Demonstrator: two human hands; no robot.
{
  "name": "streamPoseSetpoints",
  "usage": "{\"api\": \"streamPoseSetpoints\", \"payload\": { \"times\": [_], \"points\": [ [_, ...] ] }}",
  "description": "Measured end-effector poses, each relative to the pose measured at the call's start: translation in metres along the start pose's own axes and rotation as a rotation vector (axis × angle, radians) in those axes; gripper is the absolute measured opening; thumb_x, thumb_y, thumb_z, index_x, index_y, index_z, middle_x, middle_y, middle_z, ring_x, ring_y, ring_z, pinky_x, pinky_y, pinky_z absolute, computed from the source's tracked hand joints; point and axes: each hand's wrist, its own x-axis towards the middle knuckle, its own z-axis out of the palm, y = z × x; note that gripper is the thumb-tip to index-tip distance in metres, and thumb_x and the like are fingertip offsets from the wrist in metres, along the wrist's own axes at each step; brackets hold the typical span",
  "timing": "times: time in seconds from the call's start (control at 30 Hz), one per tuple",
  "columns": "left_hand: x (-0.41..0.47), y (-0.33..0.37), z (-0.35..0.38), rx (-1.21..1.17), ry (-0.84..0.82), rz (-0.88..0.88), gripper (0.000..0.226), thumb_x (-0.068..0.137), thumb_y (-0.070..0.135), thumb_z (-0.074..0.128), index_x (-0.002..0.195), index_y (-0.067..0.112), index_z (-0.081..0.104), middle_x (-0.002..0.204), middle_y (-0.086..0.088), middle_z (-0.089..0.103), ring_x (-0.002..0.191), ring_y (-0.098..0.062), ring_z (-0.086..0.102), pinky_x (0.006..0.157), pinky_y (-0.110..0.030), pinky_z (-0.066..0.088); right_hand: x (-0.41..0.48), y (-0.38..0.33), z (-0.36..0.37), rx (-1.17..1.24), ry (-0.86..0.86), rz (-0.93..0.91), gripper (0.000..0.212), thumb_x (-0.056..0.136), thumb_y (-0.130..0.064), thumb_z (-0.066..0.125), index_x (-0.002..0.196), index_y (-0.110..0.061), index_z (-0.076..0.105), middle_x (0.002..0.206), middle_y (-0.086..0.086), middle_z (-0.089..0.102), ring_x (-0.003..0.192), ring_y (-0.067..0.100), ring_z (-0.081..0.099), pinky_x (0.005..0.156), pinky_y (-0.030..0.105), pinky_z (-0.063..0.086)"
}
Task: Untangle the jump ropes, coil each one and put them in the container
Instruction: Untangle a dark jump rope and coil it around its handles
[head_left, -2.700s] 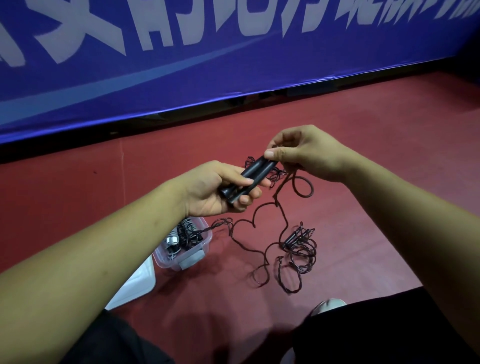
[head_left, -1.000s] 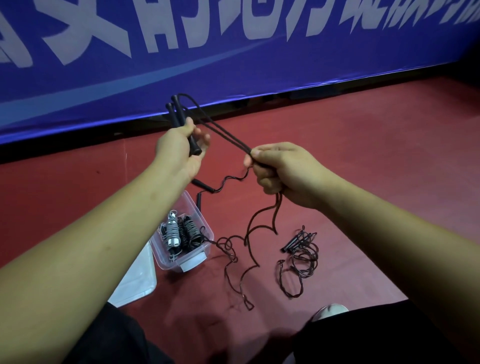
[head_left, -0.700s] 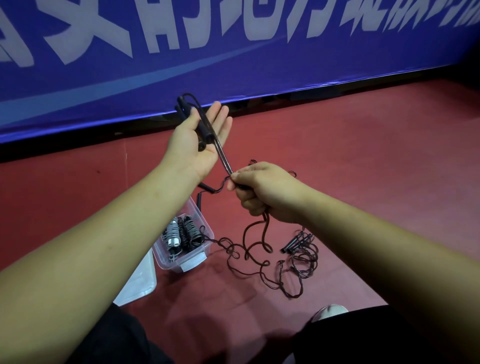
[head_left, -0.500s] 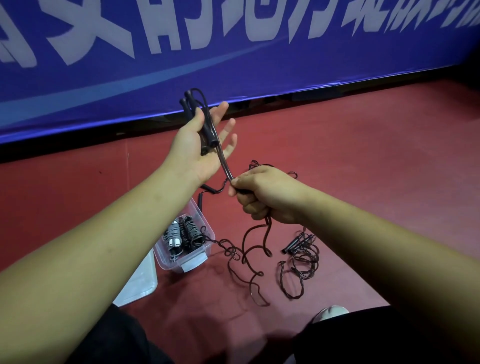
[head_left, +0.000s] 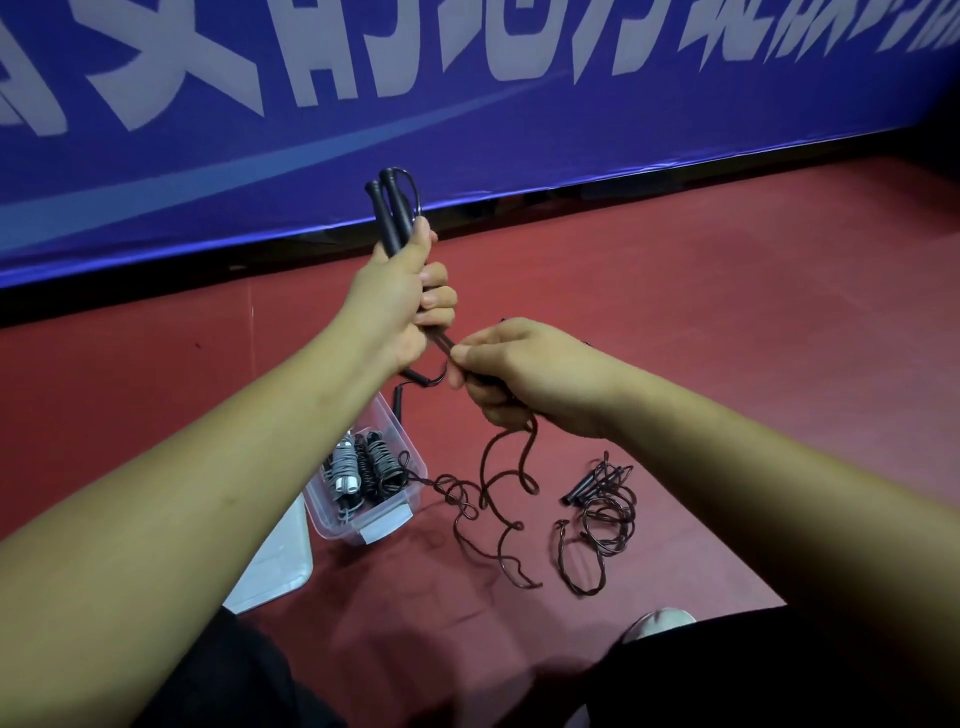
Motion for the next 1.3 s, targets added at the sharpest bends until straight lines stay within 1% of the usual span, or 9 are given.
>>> {"api": "streamPoseSetpoints", "payload": {
  "times": [0.13,0.33,0.43,0.57,0.73,0.87,1.03,1.2,1.3],
  "points": [
    [0.019,-0.001,-0.021,-0.002,0.199,0.008,0.023,0.101,0.031,0.055,0.109,0.022,0.036,0.051,0.005,0.031,0.036,-0.005,0.026,0.033,-0.013,0.019,-0.01,-0.003,0.001,-0.126,-0.028,-0.065,0.019,0.106,-0.011,0.041,0.091,-0.004,0.05,0.059,0.008,0.045,0.064,0.029,0.068,0.055,0.027,0.04],
    [0.026,-0.008,-0.036,0.257,0.275,0.015,0.017,0.101,0.02,0.054,0.091,0.022,0.041,0.053,0.004,0.033,0.036,-0.005,0.031,0.035,-0.016,0.027,-0.017,-0.015,-0.018,-0.024,-0.033,-0.104,0.012,0.099,0.0,0.049,0.091,0.0,0.058,0.058,0.004,0.047,0.047,0.016,0.044,0.045,0.025,0.035],
    [0.028,-0.01,-0.042,0.402,0.249,-0.125,0.016,0.1,0.018,0.057,0.092,0.021,0.043,0.051,0.004,0.035,0.032,-0.004,0.032,0.037,-0.014,0.034,-0.023,-0.019,-0.037,-0.019,-0.008,-0.139,0.012,0.097,0.0,0.051,0.092,0.004,0.061,0.057,0.004,0.048,0.044,0.016,0.042,0.042,0.023,0.03],
    [0.019,-0.029,-0.045,0.604,0.107,-0.364,0.013,0.098,0.014,0.059,0.105,0.019,0.05,0.053,0.0,0.042,0.036,-0.007,0.041,0.036,-0.017,0.041,-0.021,-0.015,-0.046,-0.02,0.092,-0.19,0.018,0.098,-0.003,0.052,0.086,0.006,0.062,0.056,0.004,0.036,0.047,0.017,0.033,0.046,0.026,0.028],
    [0.005,-0.029,-0.028,0.574,-0.045,-0.384,0.026,0.095,0.009,0.062,0.118,0.016,0.053,0.055,0.001,0.045,0.042,-0.006,0.049,0.045,-0.023,0.053,-0.021,-0.015,-0.061,0.106,0.23,-0.167,0.021,0.099,-0.004,0.048,0.082,0.0,0.059,0.054,-0.003,0.033,0.047,0.011,0.022,0.045,0.023,0.016],
    [-0.009,-0.022,-0.019,0.552,-0.179,-0.453,0.019,0.096,0.01,0.058,0.113,0.016,0.053,0.054,-0.001,0.047,0.038,-0.007,0.041,0.03,-0.013,0.031,-0.022,-0.014,-0.074,0.144,0.277,-0.155,0.022,0.099,-0.005,0.047,0.081,0.0,0.058,0.053,-0.003,0.032,0.046,0.01,0.02,0.044,0.024,0.013],
    [-0.023,-0.023,-0.015,0.516,-0.402,-0.542,0.019,0.096,0.026,0.054,0.111,0.014,0.056,0.051,0.004,0.034,0.035,-0.002,0.027,0.03,-0.011,0.017,-0.018,-0.008,-0.082,0.119,0.309,-0.12,0.024,0.1,-0.005,0.048,0.078,-0.001,0.058,0.051,-0.004,0.032,0.043,0.009,0.021,0.044,0.025,0.011],
    [-0.031,-0.021,-0.006,0.542,-0.48,-0.534,0.075,0.068,0.075,0.047,0.11,0.014,0.059,0.053,0.005,0.025,0.037,-0.002,0.021,0.035,-0.012,0.016,-0.019,-0.002,-0.096,0.027,0.349,-0.108,0.024,0.1,-0.008,0.052,0.079,0.0,0.059,0.055,-0.001,0.033,0.048,0.012,0.024,0.047,0.027,0.015],
    [-0.034,-0.02,-0.005,0.739,-0.571,-0.506,0.061,0.074,0.059,0.057,0.107,0.008,0.057,0.053,0.005,0.027,0.036,-0.004,0.025,0.035,-0.014,0.019,-0.02,0.0,-0.099,-0.198,0.417,-0.129,0.026,0.098,-0.014,0.06,0.077,0.0,0.063,0.053,0.001,0.041,0.046,0.016,0.034,0.046,0.025,0.026]
  ]
}}
